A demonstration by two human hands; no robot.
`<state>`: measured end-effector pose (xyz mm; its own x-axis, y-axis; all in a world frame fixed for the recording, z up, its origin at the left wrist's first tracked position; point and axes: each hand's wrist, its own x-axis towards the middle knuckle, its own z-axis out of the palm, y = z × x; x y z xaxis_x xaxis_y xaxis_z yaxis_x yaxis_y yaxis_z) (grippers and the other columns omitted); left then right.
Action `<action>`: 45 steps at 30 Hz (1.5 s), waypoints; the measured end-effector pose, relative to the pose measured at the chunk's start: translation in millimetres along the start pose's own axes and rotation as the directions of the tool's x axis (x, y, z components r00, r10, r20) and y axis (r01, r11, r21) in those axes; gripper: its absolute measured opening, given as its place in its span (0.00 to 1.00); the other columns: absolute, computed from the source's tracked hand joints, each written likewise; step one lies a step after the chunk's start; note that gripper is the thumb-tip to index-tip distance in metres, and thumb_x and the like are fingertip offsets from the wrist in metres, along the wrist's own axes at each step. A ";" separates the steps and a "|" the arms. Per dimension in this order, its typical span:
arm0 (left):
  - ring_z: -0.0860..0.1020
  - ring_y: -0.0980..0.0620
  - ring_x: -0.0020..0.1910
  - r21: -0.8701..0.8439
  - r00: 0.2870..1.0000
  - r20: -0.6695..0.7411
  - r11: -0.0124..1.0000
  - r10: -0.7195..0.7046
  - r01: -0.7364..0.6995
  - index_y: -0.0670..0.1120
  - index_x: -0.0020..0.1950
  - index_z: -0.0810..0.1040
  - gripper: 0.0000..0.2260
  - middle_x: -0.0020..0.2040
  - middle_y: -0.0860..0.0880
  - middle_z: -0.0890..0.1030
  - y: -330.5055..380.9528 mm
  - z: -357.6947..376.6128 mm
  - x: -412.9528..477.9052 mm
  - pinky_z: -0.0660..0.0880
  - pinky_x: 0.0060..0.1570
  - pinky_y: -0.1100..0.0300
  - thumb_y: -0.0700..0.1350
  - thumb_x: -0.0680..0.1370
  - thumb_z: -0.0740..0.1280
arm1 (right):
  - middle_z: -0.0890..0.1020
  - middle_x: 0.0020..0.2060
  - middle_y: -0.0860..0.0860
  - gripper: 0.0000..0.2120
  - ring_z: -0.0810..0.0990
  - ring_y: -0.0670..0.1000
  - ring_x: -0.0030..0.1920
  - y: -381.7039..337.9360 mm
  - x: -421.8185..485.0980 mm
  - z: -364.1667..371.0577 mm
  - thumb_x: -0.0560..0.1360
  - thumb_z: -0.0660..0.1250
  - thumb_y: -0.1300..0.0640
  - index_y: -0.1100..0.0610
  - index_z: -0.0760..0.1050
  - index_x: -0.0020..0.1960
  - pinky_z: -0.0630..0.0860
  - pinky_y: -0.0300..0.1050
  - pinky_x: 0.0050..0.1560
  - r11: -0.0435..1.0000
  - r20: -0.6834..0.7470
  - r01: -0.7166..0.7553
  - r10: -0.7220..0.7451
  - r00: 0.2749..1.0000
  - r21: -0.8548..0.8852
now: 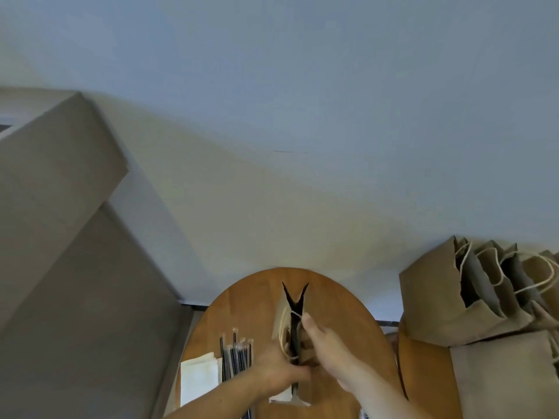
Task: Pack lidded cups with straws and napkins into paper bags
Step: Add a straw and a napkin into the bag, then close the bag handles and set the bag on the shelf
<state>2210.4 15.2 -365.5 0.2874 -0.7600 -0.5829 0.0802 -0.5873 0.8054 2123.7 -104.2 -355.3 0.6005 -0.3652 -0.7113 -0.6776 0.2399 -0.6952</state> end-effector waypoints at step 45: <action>0.79 0.59 0.36 0.565 0.872 -0.390 0.825 0.295 -0.027 0.57 0.43 0.85 0.04 0.30 0.64 0.77 21.1 -9.2 48.6 0.67 0.33 0.69 0.48 0.74 0.71 | 0.84 0.49 0.45 0.10 0.81 0.45 0.46 204.5 34.9 -105.3 0.80 0.62 0.53 0.49 0.81 0.55 0.78 0.41 0.47 0.608 -0.277 -0.144 -0.130 0.952 -0.781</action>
<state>2234.8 -31.6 -375.8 0.6467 -0.7277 -0.2286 -0.4803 -0.6214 0.6190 1961.3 -162.5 -511.4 0.5423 -0.6279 -0.5582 -0.8299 -0.5038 -0.2395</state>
